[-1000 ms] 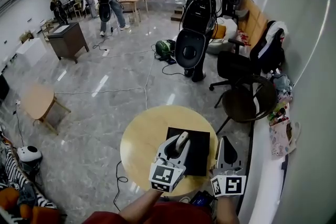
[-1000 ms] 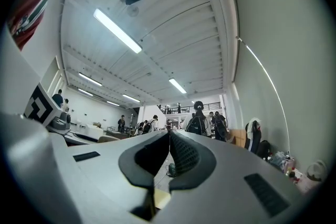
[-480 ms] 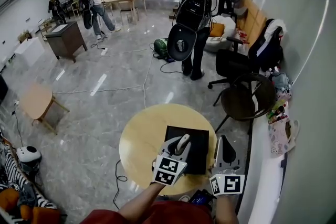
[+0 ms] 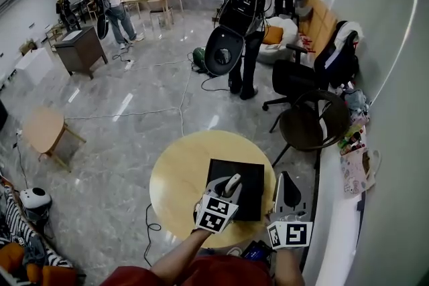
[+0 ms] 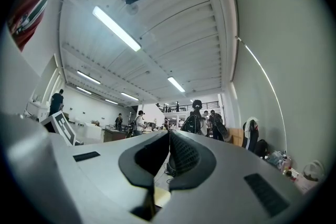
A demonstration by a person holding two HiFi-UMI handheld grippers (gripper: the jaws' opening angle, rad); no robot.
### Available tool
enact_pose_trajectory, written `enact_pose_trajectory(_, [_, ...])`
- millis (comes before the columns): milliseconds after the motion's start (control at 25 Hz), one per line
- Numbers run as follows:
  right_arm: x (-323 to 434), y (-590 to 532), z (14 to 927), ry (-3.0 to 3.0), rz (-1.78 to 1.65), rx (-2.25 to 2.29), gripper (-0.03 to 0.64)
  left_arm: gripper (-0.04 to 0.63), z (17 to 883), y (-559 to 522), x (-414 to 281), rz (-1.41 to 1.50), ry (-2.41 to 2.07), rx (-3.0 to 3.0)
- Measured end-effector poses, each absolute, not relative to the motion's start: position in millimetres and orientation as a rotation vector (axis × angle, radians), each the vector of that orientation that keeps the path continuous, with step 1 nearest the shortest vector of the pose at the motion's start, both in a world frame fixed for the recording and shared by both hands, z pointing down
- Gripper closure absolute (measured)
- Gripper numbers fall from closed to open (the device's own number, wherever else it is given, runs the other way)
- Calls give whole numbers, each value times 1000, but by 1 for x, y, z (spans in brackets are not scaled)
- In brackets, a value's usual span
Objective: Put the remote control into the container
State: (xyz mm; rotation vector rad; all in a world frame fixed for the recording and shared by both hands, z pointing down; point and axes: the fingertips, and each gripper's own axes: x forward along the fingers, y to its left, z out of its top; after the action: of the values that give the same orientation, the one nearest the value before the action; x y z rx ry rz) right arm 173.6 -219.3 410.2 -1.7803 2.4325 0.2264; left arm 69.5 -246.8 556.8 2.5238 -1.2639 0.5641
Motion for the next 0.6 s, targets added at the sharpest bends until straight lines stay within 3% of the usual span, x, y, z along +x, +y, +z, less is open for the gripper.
enact_pose_trajectory(600, [176, -219, 414, 2431, 217, -1805, 594, 485, 621, -245, 76, 741, -1157, 2438])
